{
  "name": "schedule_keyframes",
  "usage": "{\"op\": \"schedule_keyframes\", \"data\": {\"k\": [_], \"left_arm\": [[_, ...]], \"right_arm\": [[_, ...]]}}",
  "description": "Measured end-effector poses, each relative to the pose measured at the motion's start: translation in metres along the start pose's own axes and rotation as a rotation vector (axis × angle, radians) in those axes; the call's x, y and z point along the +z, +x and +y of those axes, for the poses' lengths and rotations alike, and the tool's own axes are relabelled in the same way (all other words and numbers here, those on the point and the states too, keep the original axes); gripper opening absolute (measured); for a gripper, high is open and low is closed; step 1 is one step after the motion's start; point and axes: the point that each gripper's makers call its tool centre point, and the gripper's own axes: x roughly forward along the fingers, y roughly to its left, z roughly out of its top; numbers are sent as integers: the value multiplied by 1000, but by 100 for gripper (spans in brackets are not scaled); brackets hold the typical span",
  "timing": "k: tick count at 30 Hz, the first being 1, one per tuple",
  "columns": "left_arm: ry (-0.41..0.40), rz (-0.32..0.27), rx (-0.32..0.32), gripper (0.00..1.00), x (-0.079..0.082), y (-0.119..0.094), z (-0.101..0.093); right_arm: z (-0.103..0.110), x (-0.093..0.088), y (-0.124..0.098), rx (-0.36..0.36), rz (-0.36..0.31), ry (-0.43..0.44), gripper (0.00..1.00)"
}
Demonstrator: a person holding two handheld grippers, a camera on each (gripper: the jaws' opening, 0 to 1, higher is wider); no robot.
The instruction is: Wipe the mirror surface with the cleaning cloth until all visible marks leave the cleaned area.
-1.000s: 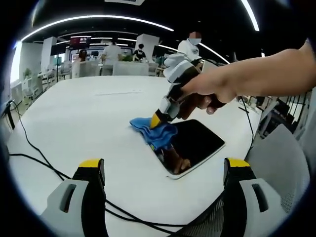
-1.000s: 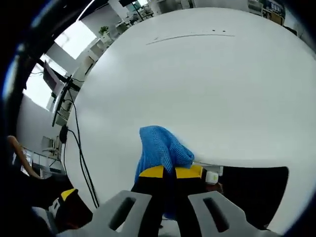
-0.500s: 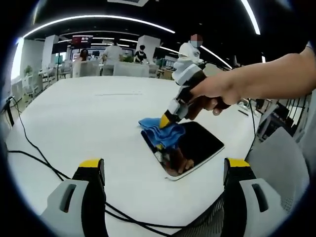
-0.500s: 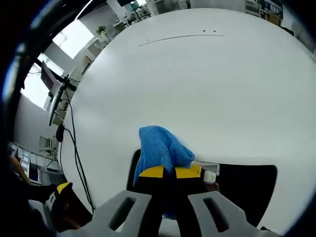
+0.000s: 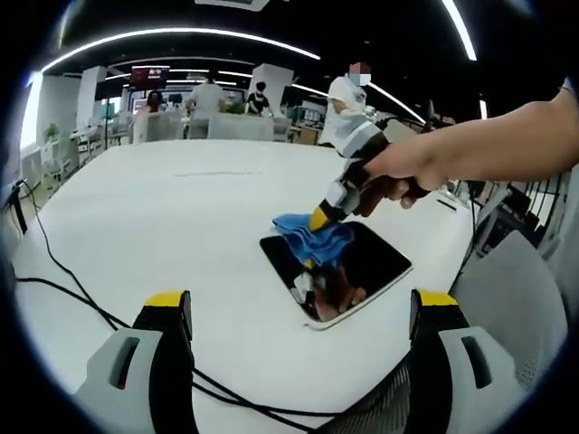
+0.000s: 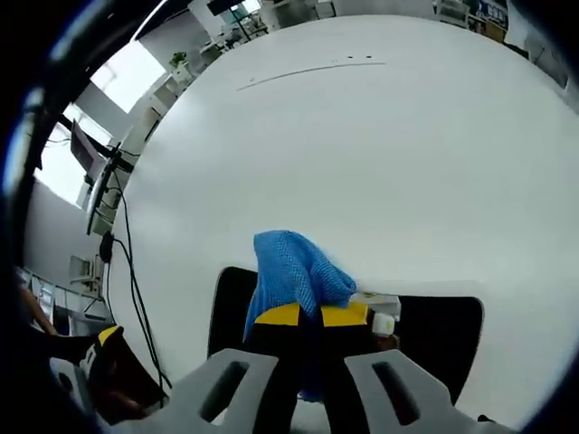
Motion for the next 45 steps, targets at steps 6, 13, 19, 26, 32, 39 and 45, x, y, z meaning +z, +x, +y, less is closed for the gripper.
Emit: {"op": "schedule_keyframes", "data": {"k": [6,13,19,26,32,39,45], "left_arm": [[-19,-2,7,99,-1,-2,2],[-5,-11,7,99,1,-2,2],[23,-13,10,99,2,-2,2],[14,-15,7,99,2,-1,2],[16,-14,6,99,2,-1,2],[20,-11,15,99,2,-2,3],[19,-2,19,99,0,-2,4]], "right_arm": [[1,3,4,-16,4,-15,0],[1,2,4,-37,-6,-68,0],[6,-3,3,-79,-13,-127,0],[11,-18,0,-54,19,-100,0],[16,-32,-2,-7,25,-36,0],[25,-42,-5,20,34,-28,0],[29,-49,-6,38,35,-28,0]]}}
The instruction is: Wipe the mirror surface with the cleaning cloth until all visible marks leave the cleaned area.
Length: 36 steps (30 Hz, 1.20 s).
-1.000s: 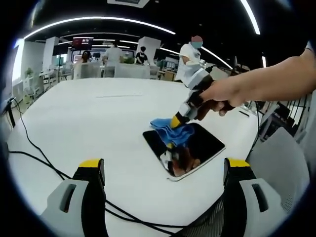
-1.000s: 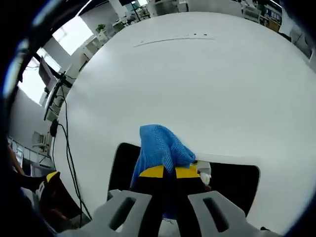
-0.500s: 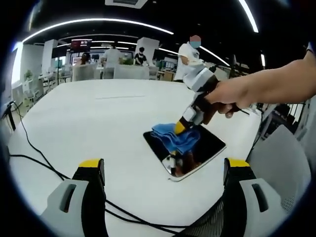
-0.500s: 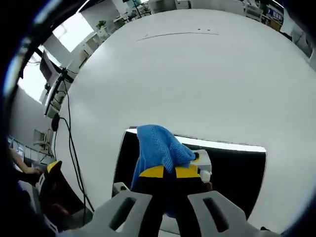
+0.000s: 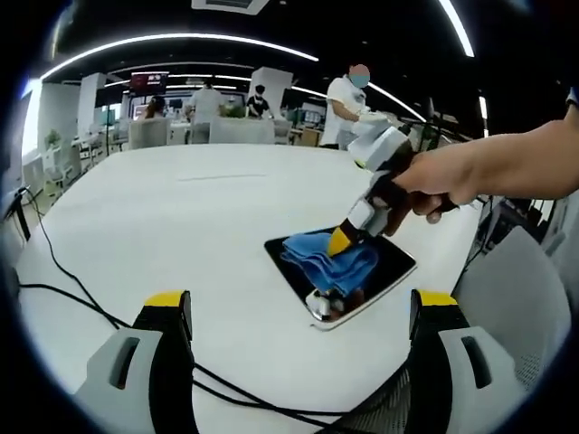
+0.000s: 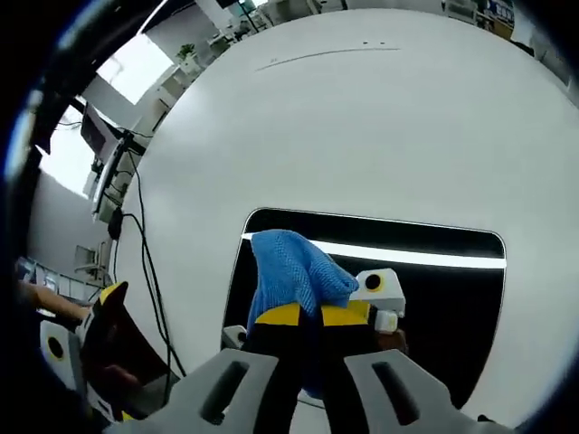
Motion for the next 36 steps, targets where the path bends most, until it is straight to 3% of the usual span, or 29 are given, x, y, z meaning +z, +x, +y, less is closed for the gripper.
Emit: {"op": "schedule_keyframes", "data": {"k": [10,36], "left_arm": [[12,1,18,99,1,-1,3],[24,34,18,99,-6,3,5]], "right_arm": [[6,-9,0,13,-28,8,0],[24,-39,-6,75,-4,0,0]]}}
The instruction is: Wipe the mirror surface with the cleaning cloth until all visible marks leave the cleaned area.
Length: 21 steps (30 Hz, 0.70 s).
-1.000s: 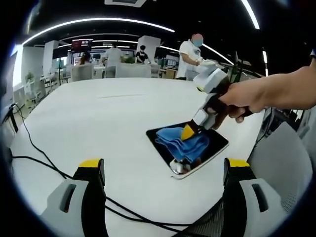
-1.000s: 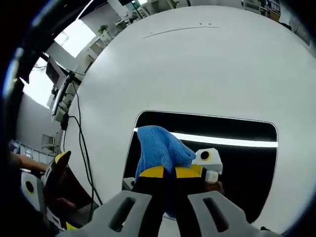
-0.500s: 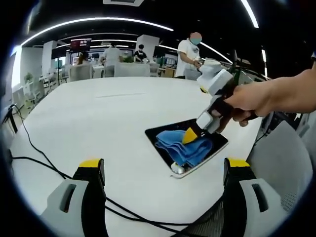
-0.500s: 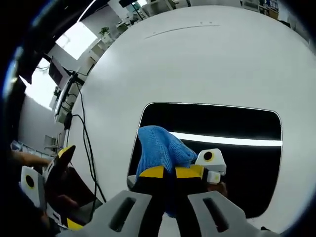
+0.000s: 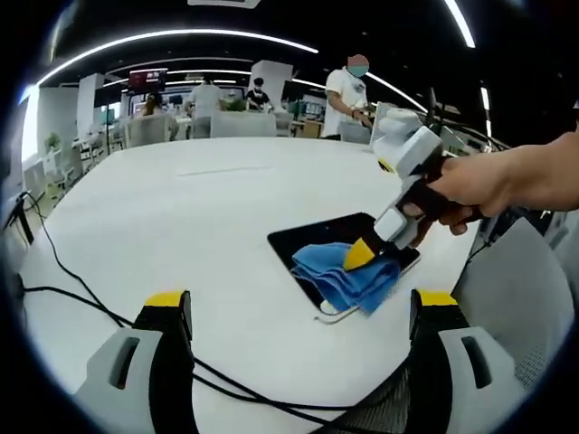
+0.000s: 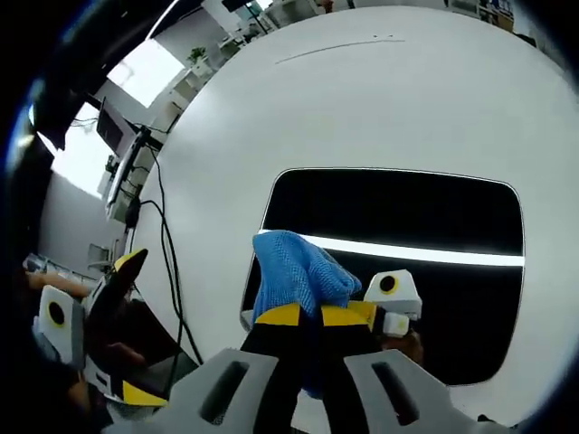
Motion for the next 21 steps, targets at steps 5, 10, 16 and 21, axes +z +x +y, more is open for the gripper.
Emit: {"op": "schedule_keyframes", "data": {"k": [5,10,16,21], "left_arm": [[5,1,0,99,0,0,0],[5,1,0,99,1,-1,-1],[-5,2,5,99,1,-3,-1],[-8,-7,14,99,2,-4,0]], "right_arm": [[3,-6,-2,6,0,-9,0],[5,-13,-4,13,4,-16,0],[7,-18,-5,19,6,-21,0],[8,-23,-6,21,17,-40,0]]}}
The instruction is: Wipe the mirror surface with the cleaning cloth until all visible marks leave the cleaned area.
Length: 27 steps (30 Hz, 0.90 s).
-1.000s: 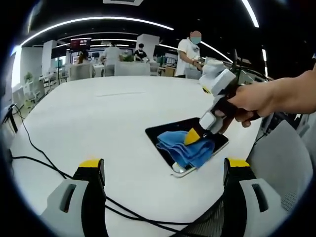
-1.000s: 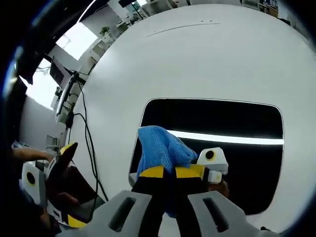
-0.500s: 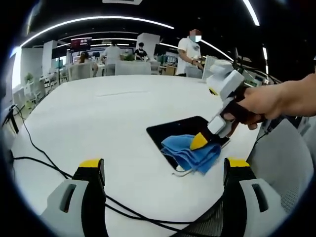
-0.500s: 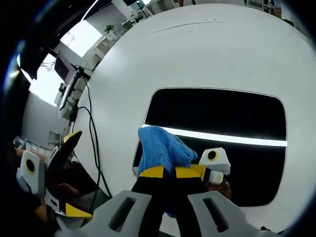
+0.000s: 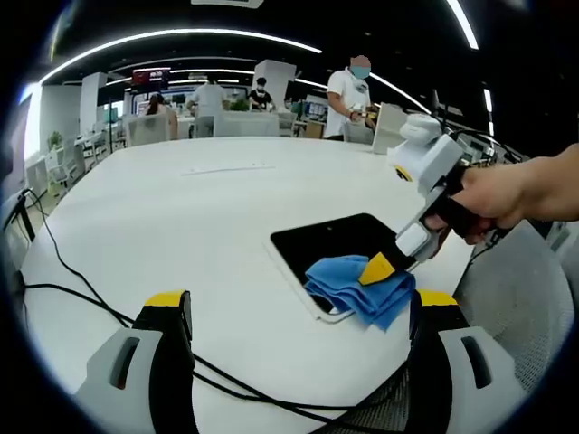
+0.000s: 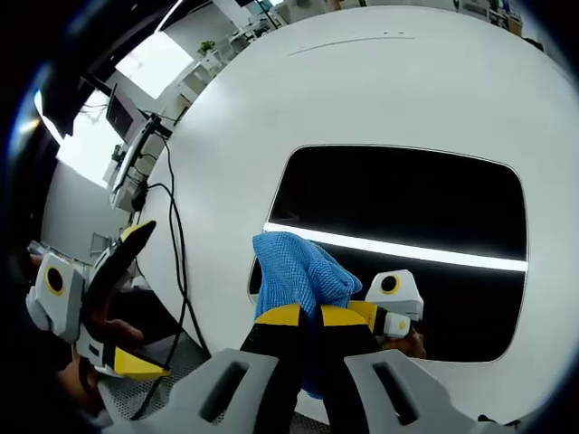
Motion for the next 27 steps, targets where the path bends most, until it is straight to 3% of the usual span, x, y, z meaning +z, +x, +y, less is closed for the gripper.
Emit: {"op": "schedule_keyframes", "data": {"k": [27], "left_arm": [[0,15,2,99,-2,1,0]], "right_arm": [[-4,-4,-2,26,9,-15,0]]}}
